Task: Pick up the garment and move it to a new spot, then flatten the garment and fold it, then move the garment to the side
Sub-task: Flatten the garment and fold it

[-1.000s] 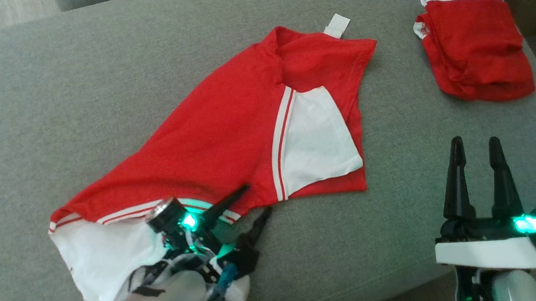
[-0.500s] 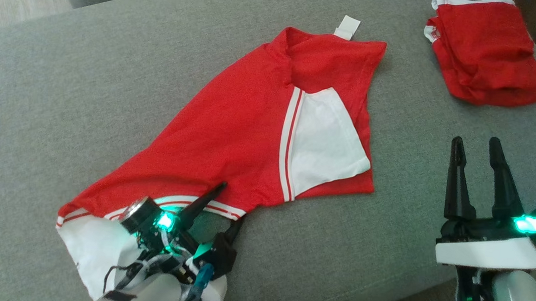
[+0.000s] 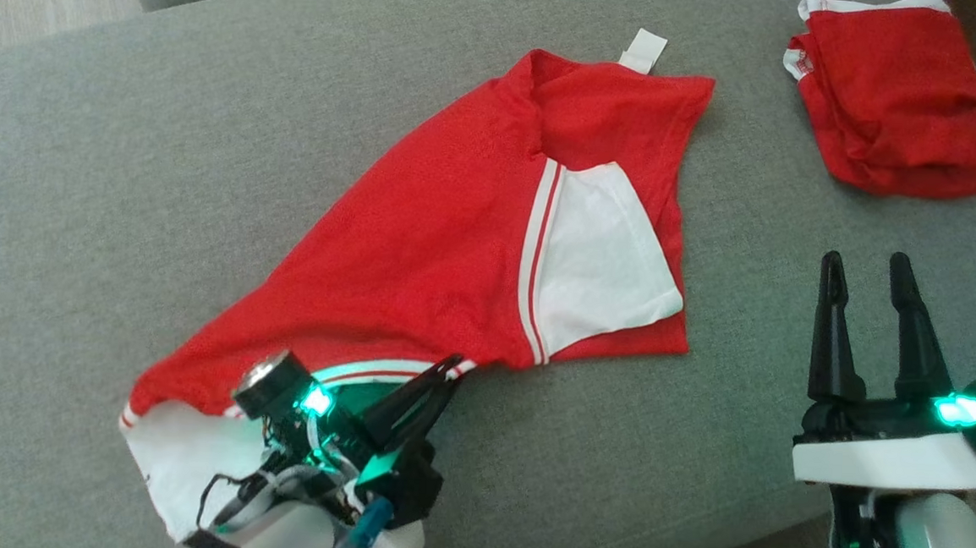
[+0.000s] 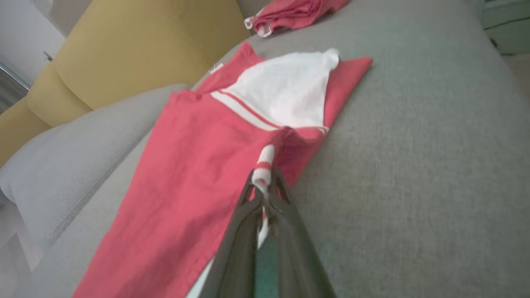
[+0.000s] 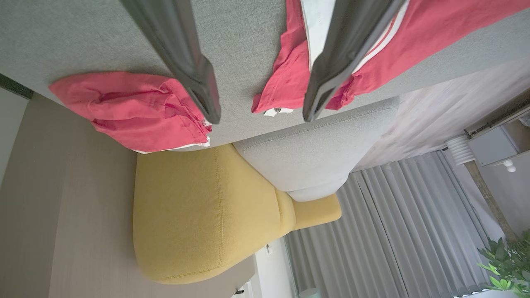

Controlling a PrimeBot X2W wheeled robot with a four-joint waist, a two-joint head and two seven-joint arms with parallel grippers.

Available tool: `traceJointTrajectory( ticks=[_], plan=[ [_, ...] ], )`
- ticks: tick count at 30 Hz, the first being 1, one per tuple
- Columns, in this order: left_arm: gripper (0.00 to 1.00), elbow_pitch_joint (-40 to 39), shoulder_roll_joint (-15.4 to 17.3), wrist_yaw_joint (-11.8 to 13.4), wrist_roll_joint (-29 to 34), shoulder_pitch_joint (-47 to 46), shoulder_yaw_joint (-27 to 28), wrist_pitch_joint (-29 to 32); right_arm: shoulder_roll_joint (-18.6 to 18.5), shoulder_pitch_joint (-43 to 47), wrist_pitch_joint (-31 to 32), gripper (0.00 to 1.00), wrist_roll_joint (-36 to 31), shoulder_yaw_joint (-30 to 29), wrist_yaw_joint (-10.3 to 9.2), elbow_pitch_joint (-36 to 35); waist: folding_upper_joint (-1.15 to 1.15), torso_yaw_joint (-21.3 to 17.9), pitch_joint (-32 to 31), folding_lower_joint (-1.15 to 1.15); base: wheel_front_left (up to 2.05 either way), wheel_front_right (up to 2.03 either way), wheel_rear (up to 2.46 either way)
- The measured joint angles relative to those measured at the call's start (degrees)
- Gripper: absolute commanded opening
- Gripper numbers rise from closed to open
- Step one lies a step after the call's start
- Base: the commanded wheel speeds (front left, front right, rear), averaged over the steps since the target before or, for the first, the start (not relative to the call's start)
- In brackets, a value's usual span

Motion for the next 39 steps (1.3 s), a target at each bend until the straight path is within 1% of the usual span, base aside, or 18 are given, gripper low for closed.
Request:
traceJointTrajectory(
  ticks=[3,6,7,10,12,14,15,16,18,19,20,21,22,25,29,31,34,39],
  plan=[
    [0.0,-4.61,0.45,-0.49,-2.75,-0.07,1.25,-0.37,0.0,0.0,0.0,1.0,0.0,-0.09,0.0,0.15,0.0,0.12,-0.24,0.0,0.0,0.0,0.0],
    [0.0,-9.46,0.68,-1.35,-8.03,-0.6,5.54,-0.36,0.0,0.01,0.0,1.0,0.0,-0.22,0.0,0.26,0.0,0.34,-0.31,0.0,0.0,0.0,0.0],
    [0.0,-10.53,1.12,-2.03,-9.93,-1.29,7.08,0.08,0.0,0.01,0.0,1.0,0.0,-0.22,0.0,0.26,0.0,0.43,-0.26,0.0,0.0,0.0,0.0],
    [0.0,-11.47,3.83,-3.94,-14.44,-5.27,12.22,1.66,0.0,-0.01,0.0,1.0,0.0,-0.07,0.0,0.3,0.0,0.64,0.17,0.0,0.0,0.0,0.0],
    [0.0,-10.67,5.47,-5.76,-17.44,-8.68,15.22,2.9,0.0,-0.09,0.0,1.0,0.0,0.13,0.0,0.3,0.0,0.72,0.69,0.0,0.0,0.0,0.0],
    [0.0,-8.22,6.21,-7.13,-20.7,-12.07,18.18,4.1,0.0,-0.25,0.0,1.0,0.01,0.47,0.0,0.31,0.0,0.7,1.38,0.0,0.0,0.0,0.0],
    [0.0,-4.55,7.28,-8.57,-21.96,-15.42,19.71,4.59,-0.01,-0.53,0.0,1.0,0.08,0.82,0.0,0.35,0.0,0.64,2.2,0.0,0.0,0.0,0.0],
    [0.0,-4.55,7.28,-8.57,-21.96,-15.42,19.71,4.59,-0.01,-0.53,0.0,1.0,0.08,0.82,0.0,0.35,0.0,0.64,2.2,0.0,0.0,0.0,0.0],
    [0.0,-0.38,8.24,-8.56,-21.76,-18.68,20.93,4.19,-0.01,-1.0,0.0,1.0,0.2,1.03,0.0,0.41,0.0,0.55,3.08,0.0,0.0,0.0,0.0],
    [0.06,1.76,8.55,-8.35,-21.37,-20.35,21.68,3.16,-0.01,-1.35,0.0,1.0,0.23,1.11,0.0,0.53,0.0,0.53,3.55,0.0,0.0,0.0,0.0],
    [0.65,4.04,8.64,-7.61,-20.78,-22.01,22.49,1.87,-0.01,-1.75,0.0,1.0,0.24,1.24,0.0,0.69,0.0,0.53,3.99,0.01,0.0,0.0,0.0],
    [1.0,6.36,8.55,-6.48,-20.57,-23.47,23.36,0.63,-0.01,-2.07,0.0,1.0,0.24,1.44,0.0,0.85,0.0,0.56,4.38,0.01,0.0,0.0,0.0],
    [1.0,8.73,8.27,-5.35,-20.71,-24.75,24.46,-0.41,-0.01,-2.36,0.0,1.0,0.24,1.69,0.0,1.0,0.0,0.62,4.74,0.01,0.0,0.0,0.0],
    [1.0,13.12,7.03,-3.96,-21.96,-26.1,26.25,-3.55,0.0,-2.7,0.0,1.0,0.24,1.93,0.0,1.07,0.0,1.07,5.26,0.01,0.0,0.0,0.0],
    [1.0,12.93,4.08,-2.08,-22.69,-23.77,26.19,-6.46,0.03,-2.6,0.0,1.0,0.68,1.64,0.0,1.16,0.0,2.62,5.15,0.01,0.0,0.0,0.0],
    [1.0,11.09,2.85,-1.58,-24.09,-20.4,26.33,-7.34,0.05,-2.54,0.0,1.0,0.68,1.52,0.0,1.27,0.0,3.75,4.86,0.0,0.0,0.0,0.0],
    [1.0,7.71,1.52,-0.16,-25.51,-12.53,26.29,-8.1,0.09,-2.41,0.0,1.0,0.68,1.33,0.0,1.3,0.0,5.62,4.16,0.0,0.0,0.0,0.0],
    [1.0,3.03,-0.85,4.35,-26.97,1.88,26.26,-8.6,0.08,-1.94,0.0,1.0,0.66,1.44,0.0,1.3,0.0,8.66,2.15,-0.01,0.0,0.0,0.0]
  ],
)
